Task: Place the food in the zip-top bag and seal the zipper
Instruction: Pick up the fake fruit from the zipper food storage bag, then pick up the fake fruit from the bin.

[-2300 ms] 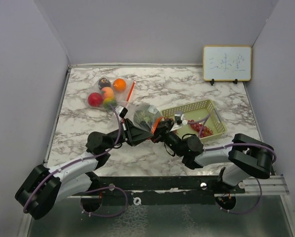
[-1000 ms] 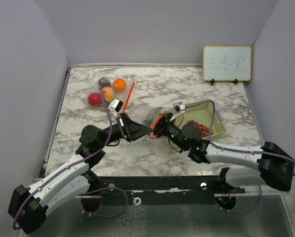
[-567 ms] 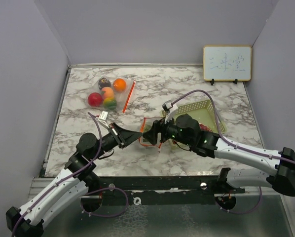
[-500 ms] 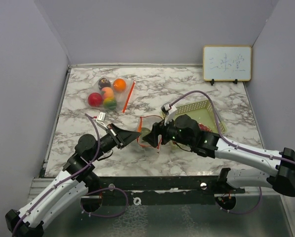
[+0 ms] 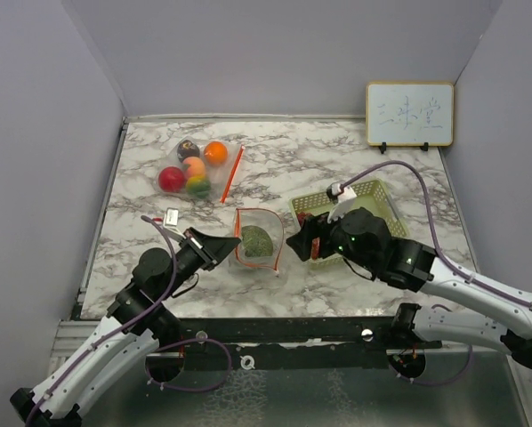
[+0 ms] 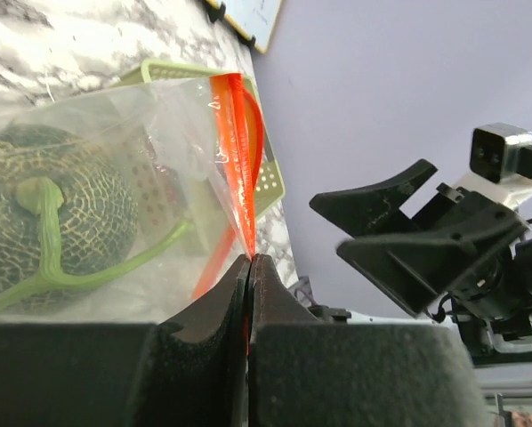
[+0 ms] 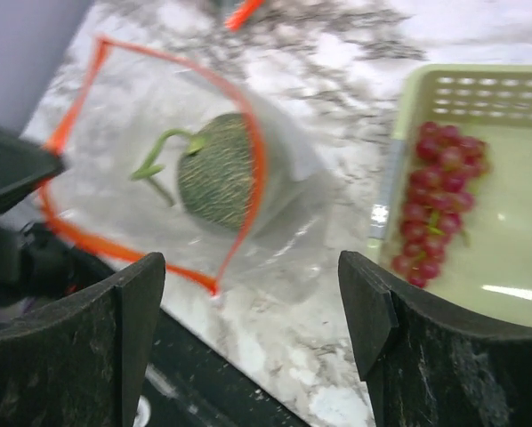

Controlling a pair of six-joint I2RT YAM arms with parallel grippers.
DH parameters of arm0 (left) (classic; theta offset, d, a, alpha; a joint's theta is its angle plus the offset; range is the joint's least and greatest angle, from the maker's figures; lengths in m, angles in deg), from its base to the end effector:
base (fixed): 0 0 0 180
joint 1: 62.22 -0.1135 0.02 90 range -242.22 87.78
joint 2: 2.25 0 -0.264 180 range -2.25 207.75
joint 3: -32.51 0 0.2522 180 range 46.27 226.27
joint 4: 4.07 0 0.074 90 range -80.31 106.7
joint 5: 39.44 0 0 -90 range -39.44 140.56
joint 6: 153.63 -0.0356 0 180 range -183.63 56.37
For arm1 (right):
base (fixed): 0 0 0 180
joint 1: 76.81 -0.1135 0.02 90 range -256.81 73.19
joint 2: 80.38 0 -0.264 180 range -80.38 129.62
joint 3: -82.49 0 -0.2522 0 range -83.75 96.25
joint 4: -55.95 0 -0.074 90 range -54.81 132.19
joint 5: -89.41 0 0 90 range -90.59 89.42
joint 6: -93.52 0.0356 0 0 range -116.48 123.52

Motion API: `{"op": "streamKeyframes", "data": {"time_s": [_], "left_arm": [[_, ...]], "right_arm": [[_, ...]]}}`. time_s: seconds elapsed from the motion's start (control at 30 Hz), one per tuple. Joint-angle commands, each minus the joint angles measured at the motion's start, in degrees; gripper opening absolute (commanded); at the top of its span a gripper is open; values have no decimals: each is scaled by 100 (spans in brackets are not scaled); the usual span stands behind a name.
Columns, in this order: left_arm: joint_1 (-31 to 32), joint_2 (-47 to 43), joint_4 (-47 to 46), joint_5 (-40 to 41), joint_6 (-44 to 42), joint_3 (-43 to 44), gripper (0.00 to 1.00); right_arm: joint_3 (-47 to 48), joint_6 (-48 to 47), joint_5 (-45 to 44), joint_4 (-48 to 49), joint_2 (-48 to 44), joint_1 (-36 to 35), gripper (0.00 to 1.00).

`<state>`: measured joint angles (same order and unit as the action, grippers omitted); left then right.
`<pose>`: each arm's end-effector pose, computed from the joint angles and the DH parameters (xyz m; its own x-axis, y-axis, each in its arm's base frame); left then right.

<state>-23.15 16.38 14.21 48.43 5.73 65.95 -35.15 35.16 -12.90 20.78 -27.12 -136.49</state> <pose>0.0947 -0.0786 0.2557 -0.6329 -0.6907 -0.3497 0.1882 0.3009 -0.9349 0.1120 0.1764 0.3171 -0.5806 0.0225 -0.8139 -0.5193 0.7597 0.3914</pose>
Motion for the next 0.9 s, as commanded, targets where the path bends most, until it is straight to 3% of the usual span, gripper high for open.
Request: {"op": "streamKeyframes", "data": {"time_s": [0.0,0.07,0.27,0.4,0.57,0.87], "left_arm": [[-17,-415,583,623,-435,228,0],[-22,-507,594,599,-491,190,0],[-22,-523,294,180,-458,-43,0],[-24,-513,260,3,-520,-146,0],[-20,-631,161,28,-539,-348,0],[-22,-567,97,-79,-558,-406,0]], "right_arm": [[472,631,-2014,-1125,657,102,82],[688,669,-2120,-1210,1124,341,83],[498,327,-1119,-150,1865,1614,82],[402,157,-728,221,2322,2092,81],[417,-322,129,692,3008,2242,77],[427,-346,446,1095,4044,2335,77]]}}
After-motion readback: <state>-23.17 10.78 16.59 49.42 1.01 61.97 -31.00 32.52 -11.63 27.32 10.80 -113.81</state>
